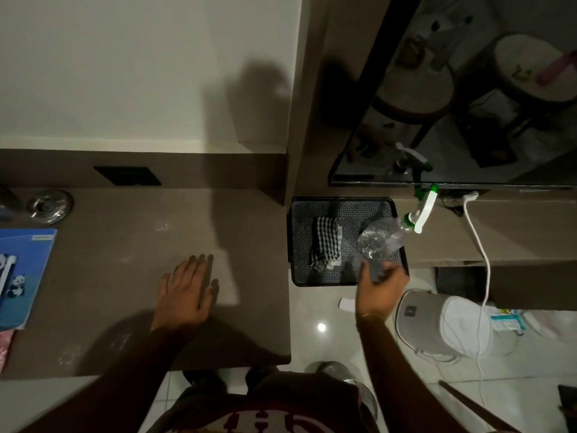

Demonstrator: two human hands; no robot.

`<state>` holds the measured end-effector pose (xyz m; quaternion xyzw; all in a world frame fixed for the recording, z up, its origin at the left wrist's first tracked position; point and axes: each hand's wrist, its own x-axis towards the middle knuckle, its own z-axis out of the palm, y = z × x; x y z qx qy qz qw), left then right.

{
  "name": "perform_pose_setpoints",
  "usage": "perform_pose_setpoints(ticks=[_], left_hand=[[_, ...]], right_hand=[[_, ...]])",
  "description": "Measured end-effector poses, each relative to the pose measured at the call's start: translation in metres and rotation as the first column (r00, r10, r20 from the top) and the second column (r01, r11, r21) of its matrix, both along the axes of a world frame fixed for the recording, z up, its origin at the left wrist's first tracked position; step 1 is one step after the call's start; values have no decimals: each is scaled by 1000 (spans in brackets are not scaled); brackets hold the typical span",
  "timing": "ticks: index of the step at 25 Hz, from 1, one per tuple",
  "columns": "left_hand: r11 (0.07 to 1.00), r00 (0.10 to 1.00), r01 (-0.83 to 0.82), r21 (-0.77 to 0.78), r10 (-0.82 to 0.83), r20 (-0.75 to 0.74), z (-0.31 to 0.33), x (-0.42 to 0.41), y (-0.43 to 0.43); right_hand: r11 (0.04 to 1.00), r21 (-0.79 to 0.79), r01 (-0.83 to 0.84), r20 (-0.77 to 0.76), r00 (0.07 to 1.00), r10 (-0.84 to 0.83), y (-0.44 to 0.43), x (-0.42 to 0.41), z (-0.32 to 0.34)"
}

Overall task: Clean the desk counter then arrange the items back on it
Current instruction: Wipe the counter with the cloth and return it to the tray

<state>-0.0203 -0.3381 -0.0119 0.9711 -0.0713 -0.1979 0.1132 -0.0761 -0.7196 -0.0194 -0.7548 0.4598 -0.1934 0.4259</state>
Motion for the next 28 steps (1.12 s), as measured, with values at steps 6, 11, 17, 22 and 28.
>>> perform_pose_setpoints(ticks=[6,11,17,22,28], left_hand=[[999,1000,25,20,-25,-19,-8,-8,-10],[999,1000,-17,39,17,-3,-8,-19,-6],[991,999,-17,133,10,52,-1,-59,56],[963,970,-238,127,229,83,11,-70,109],[913,931,-354,202,323,171,25,-92,144]], right_hand=[[858,48,-511,-394,780,487,38,51,-20],[691,77,-719,-623,506,596,28,106,-34],[747,107,-657,-459,633,623,28,109,-64],[931,220,-290,-99,943,317,41,104,-60],[830,168,-531,51,846,531,114,57,-47]])
